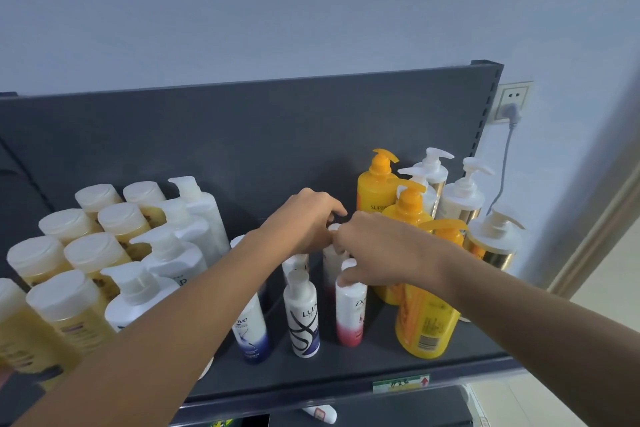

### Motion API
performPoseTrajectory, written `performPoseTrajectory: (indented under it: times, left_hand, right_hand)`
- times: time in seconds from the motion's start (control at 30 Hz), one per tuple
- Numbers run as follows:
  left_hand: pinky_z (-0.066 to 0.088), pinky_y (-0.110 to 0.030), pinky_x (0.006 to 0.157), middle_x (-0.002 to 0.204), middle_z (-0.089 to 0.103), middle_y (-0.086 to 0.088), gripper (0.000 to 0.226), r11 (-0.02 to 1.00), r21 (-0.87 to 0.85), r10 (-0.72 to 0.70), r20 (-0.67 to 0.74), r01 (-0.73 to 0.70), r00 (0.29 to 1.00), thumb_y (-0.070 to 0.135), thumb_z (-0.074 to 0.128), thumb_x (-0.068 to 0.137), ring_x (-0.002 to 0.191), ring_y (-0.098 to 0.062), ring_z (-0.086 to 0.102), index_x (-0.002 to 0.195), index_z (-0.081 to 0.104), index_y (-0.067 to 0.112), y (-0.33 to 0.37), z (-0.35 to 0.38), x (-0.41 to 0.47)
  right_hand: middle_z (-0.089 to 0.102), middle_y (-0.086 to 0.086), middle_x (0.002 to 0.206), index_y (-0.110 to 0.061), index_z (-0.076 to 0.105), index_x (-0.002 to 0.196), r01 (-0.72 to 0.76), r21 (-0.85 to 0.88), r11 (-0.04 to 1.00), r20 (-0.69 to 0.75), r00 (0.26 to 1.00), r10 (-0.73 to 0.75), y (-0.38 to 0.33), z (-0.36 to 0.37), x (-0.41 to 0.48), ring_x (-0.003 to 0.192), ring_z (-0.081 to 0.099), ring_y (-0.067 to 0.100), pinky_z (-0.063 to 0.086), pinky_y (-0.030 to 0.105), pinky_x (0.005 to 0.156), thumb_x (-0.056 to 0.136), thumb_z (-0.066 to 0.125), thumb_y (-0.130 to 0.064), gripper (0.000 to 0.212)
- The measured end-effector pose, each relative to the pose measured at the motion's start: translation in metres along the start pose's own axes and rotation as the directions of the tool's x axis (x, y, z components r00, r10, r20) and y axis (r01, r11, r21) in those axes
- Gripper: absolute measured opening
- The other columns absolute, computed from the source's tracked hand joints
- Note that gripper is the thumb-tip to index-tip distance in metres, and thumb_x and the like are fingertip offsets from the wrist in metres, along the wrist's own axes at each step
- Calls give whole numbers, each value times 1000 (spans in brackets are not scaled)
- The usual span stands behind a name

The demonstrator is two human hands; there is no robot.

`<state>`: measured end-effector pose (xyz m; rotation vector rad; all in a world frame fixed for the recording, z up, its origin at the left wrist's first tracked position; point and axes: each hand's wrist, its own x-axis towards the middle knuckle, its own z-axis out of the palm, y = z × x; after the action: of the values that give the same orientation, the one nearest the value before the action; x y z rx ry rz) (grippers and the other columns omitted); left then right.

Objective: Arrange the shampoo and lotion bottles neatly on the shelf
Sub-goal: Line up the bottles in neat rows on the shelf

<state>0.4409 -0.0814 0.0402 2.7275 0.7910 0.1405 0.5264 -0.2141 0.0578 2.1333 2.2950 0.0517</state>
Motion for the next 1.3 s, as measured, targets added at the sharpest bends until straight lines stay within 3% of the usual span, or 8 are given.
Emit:
performPoseTrajectory:
  times: [0.13, 0.23, 0.5, 0.6, 0.73, 0.83, 1.07, 1.3]
  left_hand:
    - [35, -17, 54, 57, 51, 16, 40, 987, -105, 108, -138, -123, 984, 11, 71, 80, 60, -13, 52, 56, 48, 33, 16, -7, 10]
    - [54, -30, 70, 67, 65, 12, 20, 967, -176, 155, -169, -184, 973, 40, 76, 75, 71, -9, 65, 69, 61, 29, 32, 0, 24]
    - [55, -42, 91, 109, 72, 7, 83, 969, -244, 10, -120, -39, 993, 52, 84, 71, 106, -18, 64, 138, 50, 18, 71, 19, 51]
    - [58, -41, 87, 103, 68, 9, 74, 971, -230, 28, -146, -61, 989, 43, 84, 71, 102, -19, 65, 135, 52, 22, 74, 23, 54]
    - [52, -30, 63, 76, 59, 12, 30, 974, -201, 56, -219, -101, 974, 33, 80, 71, 78, -18, 62, 88, 56, 25, 72, 28, 58]
    - [37, -25, 53, 67, 56, 11, 28, 961, -255, 42, -236, -104, 971, 30, 74, 70, 65, -13, 54, 71, 46, 28, 69, 26, 60]
    - [59, -39, 75, 94, 69, 1, 57, 972, -224, 23, -223, -74, 975, 37, 74, 64, 89, -23, 66, 117, 64, 18, 59, 21, 67]
    - [62, -39, 74, 94, 68, 2, 52, 969, -233, 34, -199, -81, 979, 30, 81, 68, 85, -18, 67, 115, 61, 21, 50, 17, 72]
  right_hand:
    - [57, -1, 68, -9, 72, 98, -58, -70, 996, -103, 993, 50, 19, -37, -16, 71, 59, 21, 45, 28, 54, 90, 67, -47, 39]
    - [74, -1, 94, -21, 76, 109, -100, -112, 989, -132, 988, 85, 42, -64, -35, 90, 68, 21, 58, 39, 77, 85, 66, -61, 47]
    - [57, -7, 107, -26, 58, 136, -257, -129, 958, 193, 941, 278, 81, -46, -66, 101, 56, 16, 48, 27, 76, 77, 77, -62, 72]
    - [53, -5, 98, -23, 60, 133, -250, -99, 963, 160, 951, 264, 84, -33, -64, 95, 54, 17, 42, 23, 67, 78, 80, -55, 67]
    - [47, -8, 82, -19, 65, 127, -233, -52, 971, 79, 968, 237, 84, -31, -61, 85, 53, 15, 33, 19, 55, 79, 80, -51, 59]
    - [56, -5, 86, -19, 68, 125, -233, 4, 972, -13, 972, 233, 83, -27, -58, 80, 52, 13, 37, 20, 54, 75, 80, -47, 59]
    - [66, 3, 87, -15, 72, 112, -260, 45, 965, -77, 962, 263, 78, -19, -49, 79, 60, 17, 41, 25, 54, 73, 78, -47, 51]
    - [70, 7, 89, -9, 74, 106, -262, 66, 963, -95, 959, 267, 75, -17, -38, 80, 67, 22, 38, 23, 51, 73, 79, -49, 53]
